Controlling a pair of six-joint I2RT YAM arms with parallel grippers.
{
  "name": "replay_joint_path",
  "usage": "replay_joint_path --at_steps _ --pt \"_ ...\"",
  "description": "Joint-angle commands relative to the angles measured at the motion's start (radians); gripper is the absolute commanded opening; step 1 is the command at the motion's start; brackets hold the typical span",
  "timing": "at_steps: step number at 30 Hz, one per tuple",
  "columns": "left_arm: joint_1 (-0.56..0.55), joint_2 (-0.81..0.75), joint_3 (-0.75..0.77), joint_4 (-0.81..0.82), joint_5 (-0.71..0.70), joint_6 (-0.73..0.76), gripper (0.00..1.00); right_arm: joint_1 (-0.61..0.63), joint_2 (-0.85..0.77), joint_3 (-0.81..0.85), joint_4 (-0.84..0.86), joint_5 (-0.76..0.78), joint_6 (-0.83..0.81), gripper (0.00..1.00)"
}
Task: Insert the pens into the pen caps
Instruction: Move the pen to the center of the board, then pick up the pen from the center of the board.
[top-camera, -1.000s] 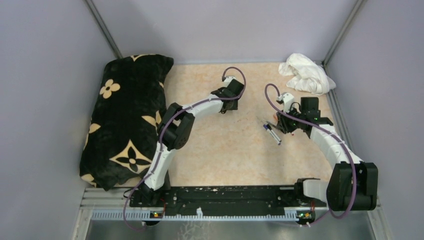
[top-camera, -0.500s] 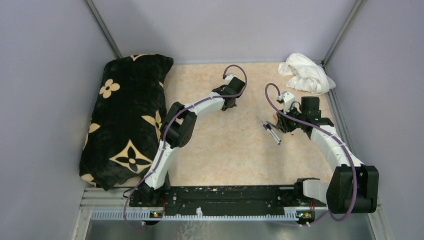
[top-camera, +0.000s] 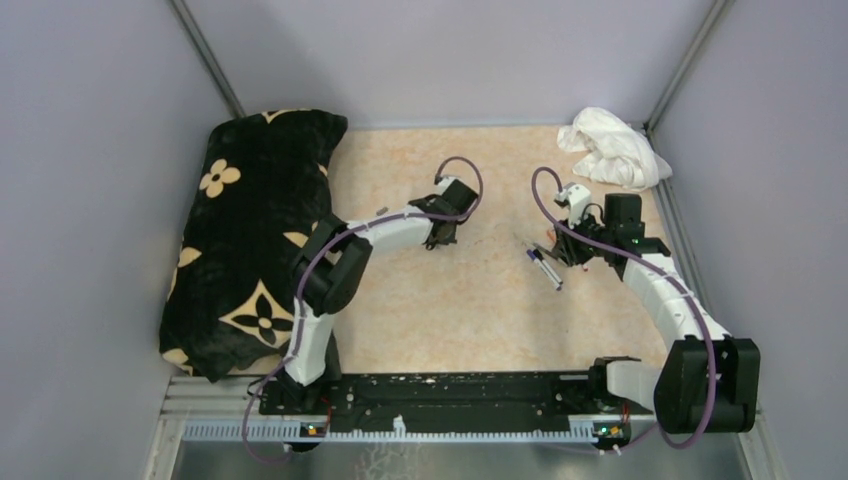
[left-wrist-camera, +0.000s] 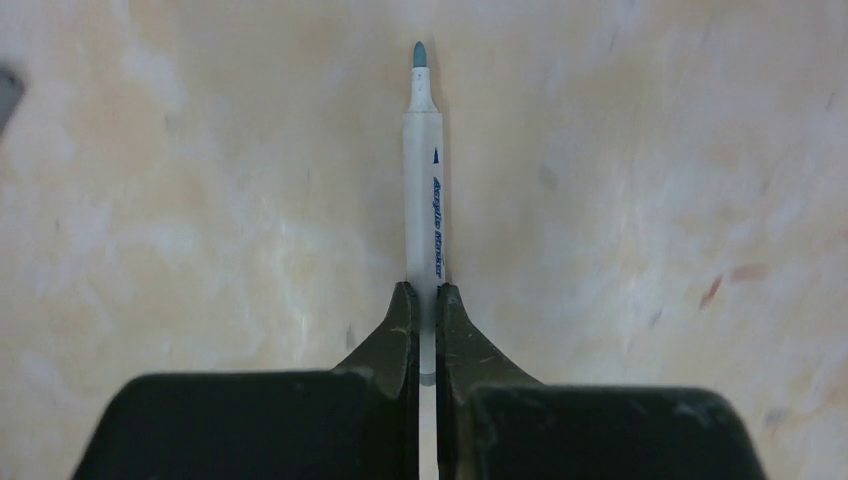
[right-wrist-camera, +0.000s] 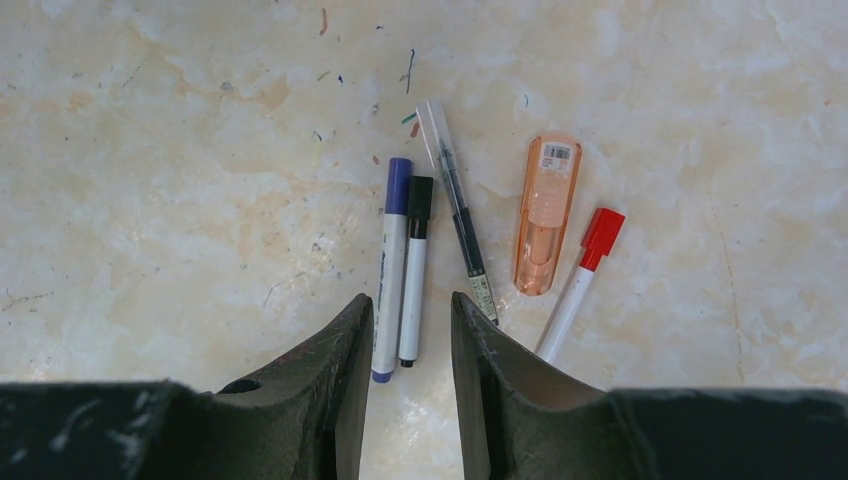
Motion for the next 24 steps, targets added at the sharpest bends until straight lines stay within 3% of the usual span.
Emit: replay_joint_path --at_steps 1,8,13,17,21,24 --pt "-0.109 -0.114 -0.234 -0.087 0.000 0.009 0.00 -0.012 -0.030 0.016 0.025 -0.029 -0.004 0.34" --pt "-0.235 -0.277 -0.512 -0.098 0.028 -0.150 0.07 -0.012 -0.028 0.016 0.026 -0.042 -0.003 0.34" --pt "-0.237 -0.326 -0.578 -0.078 0.050 -0.179 0.29 -0.012 -0.025 0.015 0.025 -0.051 -0.004 0.34" --pt "-0.236 -0.286 -0.548 -0.084 0.032 -0.152 0.42 -0.012 -0.025 0.015 0.023 -0.052 -0.005 0.34" --pt "-0.234 -0.220 -0.499 -0.097 0.017 -0.134 0.41 -0.012 -0.025 0.014 0.023 -0.055 -0.006 0.34" --pt "-0.232 -0.188 -0.479 -0.096 0.036 -0.124 0.28 -0.012 -0.025 0.015 0.020 -0.059 -0.009 0.34"
